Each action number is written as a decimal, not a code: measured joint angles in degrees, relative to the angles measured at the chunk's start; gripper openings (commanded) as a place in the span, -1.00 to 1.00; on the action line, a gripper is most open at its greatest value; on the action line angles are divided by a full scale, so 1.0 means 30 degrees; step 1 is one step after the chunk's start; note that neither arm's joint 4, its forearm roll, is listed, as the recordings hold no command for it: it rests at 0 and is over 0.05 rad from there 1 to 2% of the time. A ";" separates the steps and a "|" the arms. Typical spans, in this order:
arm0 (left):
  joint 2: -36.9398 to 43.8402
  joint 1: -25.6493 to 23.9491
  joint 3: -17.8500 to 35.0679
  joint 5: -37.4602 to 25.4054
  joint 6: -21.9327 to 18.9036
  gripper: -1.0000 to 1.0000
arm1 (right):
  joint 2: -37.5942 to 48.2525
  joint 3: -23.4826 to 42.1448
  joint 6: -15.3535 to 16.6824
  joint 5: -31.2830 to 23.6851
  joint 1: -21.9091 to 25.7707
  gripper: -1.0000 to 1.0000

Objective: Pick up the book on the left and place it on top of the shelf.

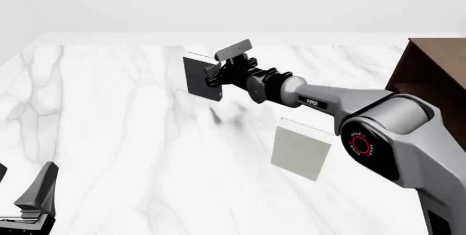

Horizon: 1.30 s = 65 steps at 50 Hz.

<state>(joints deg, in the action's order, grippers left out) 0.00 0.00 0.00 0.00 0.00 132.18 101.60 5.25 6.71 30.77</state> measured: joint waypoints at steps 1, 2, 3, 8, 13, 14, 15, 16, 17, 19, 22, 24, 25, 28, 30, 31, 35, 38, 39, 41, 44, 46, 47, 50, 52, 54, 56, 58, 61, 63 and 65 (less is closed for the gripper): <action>0.0000 0.0000 0.0000 0.0000 0.0000 1.00 | 0.0097 0.0119 -0.0007 -0.0045 0.0003 1.00; 0.0000 0.0000 0.0000 0.0000 0.0000 1.00 | 0.0190 0.0230 -0.0014 -0.0088 0.0007 1.00; 0.0000 0.0000 0.0000 0.0000 0.0000 1.00 | 0.0281 0.0338 -0.0021 -0.0127 0.0009 1.00; 0.0000 0.0000 0.0000 0.0000 0.0000 1.00 | 0.0702 0.0860 -0.0045 -0.0337 0.0006 1.00; 0.0000 0.0000 0.0000 0.0000 0.0000 1.00 | 0.1084 0.1386 -0.0036 -0.0579 -0.0019 1.00; 0.0000 0.0000 0.0000 0.0000 0.0000 1.00 | 0.1154 0.1482 -0.0037 -0.0624 -0.0023 1.00; 0.0000 0.0000 0.0000 0.0000 0.0000 1.00 | 0.1226 0.1580 -0.0037 -0.0668 -0.0028 1.00; 0.0000 0.0000 0.0000 0.0000 0.0000 1.00 | 0.1296 0.1671 -0.0036 -0.0708 -0.0032 1.00; 0.0000 0.0000 0.0000 0.0000 0.0000 1.00 | 0.1363 0.1754 -0.0040 -0.0741 -0.0036 1.00; 0.0000 0.0000 0.0000 0.0000 0.0000 1.00 | 0.1483 0.1889 -0.0049 -0.0792 -0.0038 1.00; 0.0000 0.0000 0.0000 0.0000 0.0000 1.00 | 0.1626 0.1998 -0.0063 -0.0814 -0.0027 1.00; 0.0000 0.0000 0.0000 0.0000 0.0000 1.00 | 0.1718 0.2053 -0.0071 -0.0817 -0.0024 1.00; 0.0000 0.0000 0.0000 0.0000 0.0000 1.00 | 0.1763 0.2077 -0.0073 -0.0816 -0.0023 1.00; 0.0000 0.0000 0.0000 0.0000 0.0000 1.00 | 0.1884 0.2115 -0.0084 -0.0794 -0.0023 1.00; 0.0000 0.0000 0.0000 0.0000 0.0000 1.00 | 0.1962 0.2118 -0.0096 -0.0762 -0.0021 1.00; 0.0000 0.0000 0.0000 0.0000 0.0000 1.00 | 0.2000 0.2114 -0.0103 -0.0744 -0.0019 1.00; 0.0000 0.0000 0.0000 0.0000 0.0000 1.00 | 0.2157 0.2121 -0.0131 -0.0686 -0.0008 1.00; 0.0000 0.0000 0.0000 0.0000 0.0000 1.00 | 0.2281 0.2167 -0.0145 -0.0674 0.0003 1.00; 0.0000 0.0000 0.0000 0.0000 0.0000 1.00 | 0.2323 0.2193 -0.0147 -0.0677 0.0006 1.00; 0.0000 0.0000 0.0000 0.0000 0.0000 1.00 | 0.2404 0.2259 -0.0148 -0.0694 0.0011 1.00; 0.0000 0.0000 0.0000 0.0000 0.0000 1.00 | 0.2528 0.2378 -0.0145 -0.0729 0.0013 1.00; 0.0000 0.0000 0.0000 0.0000 0.0000 1.00 | 0.2611 0.2460 -0.0143 -0.0754 0.0013 1.00; 0.0000 0.0000 0.0000 0.0000 0.0000 1.00 | 0.2650 0.2500 -0.0143 -0.0765 0.0014 1.00; 0.0000 0.0000 0.0000 0.0000 0.0000 1.00 | 0.2775 0.2637 -0.0145 -0.0812 0.0019 1.00; 0.0000 0.0000 0.0000 0.0000 0.0000 1.00 | 0.2866 0.2758 -0.0148 -0.0863 0.0024 1.00; 0.0000 0.0000 0.0000 0.0000 0.0000 1.00 | 0.2961 0.2896 -0.0149 -0.0922 0.0029 1.00; 0.0000 0.0000 0.0000 0.0000 0.0000 1.00 | 0.3060 0.3047 -0.0150 -0.0991 0.0033 1.00; 0.0000 0.0000 0.0000 0.0000 0.0000 1.00 | 0.3167 0.3224 -0.0152 -0.1074 0.0038 1.00; 0.0000 0.0000 0.0000 0.0000 0.0000 1.00 | 0.3323 0.3501 -0.0160 -0.1208 0.0047 1.00; 0.0000 0.0000 0.0000 0.0000 0.0000 1.00 | 0.3416 0.3674 -0.0166 -0.1297 0.0054 1.00; 0.0000 0.0000 0.0000 0.0000 0.0000 1.00 | 0.3505 0.3849 -0.0170 -0.1392 0.0059 1.00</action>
<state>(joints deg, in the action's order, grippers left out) 0.00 0.00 0.00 0.00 0.00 142.69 113.15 4.74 2.54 30.95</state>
